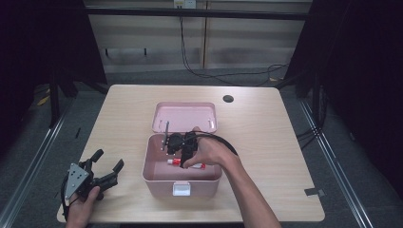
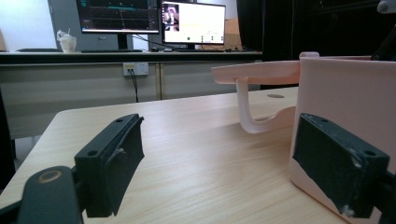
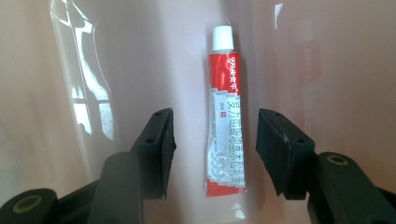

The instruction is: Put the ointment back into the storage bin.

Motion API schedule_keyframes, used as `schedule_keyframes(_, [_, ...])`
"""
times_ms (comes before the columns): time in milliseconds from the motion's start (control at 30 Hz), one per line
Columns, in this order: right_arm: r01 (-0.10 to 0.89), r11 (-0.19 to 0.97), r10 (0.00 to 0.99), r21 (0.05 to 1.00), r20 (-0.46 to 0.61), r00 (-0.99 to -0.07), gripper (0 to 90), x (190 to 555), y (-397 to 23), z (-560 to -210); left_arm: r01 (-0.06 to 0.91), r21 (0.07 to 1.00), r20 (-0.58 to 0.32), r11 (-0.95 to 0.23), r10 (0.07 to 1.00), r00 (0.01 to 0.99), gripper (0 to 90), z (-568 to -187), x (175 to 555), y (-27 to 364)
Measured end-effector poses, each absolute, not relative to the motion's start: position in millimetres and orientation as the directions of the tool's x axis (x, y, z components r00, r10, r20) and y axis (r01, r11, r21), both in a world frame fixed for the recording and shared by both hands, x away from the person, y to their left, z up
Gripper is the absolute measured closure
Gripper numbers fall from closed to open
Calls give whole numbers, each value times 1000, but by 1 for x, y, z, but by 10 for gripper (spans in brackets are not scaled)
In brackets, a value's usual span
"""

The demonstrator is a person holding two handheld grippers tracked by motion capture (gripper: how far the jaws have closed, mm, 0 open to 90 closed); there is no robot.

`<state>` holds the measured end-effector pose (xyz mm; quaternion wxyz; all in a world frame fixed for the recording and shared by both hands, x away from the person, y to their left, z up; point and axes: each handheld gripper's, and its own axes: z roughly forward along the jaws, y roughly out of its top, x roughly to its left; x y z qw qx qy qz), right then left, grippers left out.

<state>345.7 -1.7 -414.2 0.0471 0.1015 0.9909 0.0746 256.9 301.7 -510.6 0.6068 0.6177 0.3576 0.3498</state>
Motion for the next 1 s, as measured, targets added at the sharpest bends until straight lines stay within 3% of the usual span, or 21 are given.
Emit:
schedule_keyframes(400, [201,958,220,203,-72,-973,489,338,-7,-405,18,1000,-3,-7,866,500,157,-511,257,302])
schedule_keyframes(1000, [272,890,302,366,-28,-953,502,329,-37,-386,18,1000,-2,-8,866,500,158,-511,257,302])
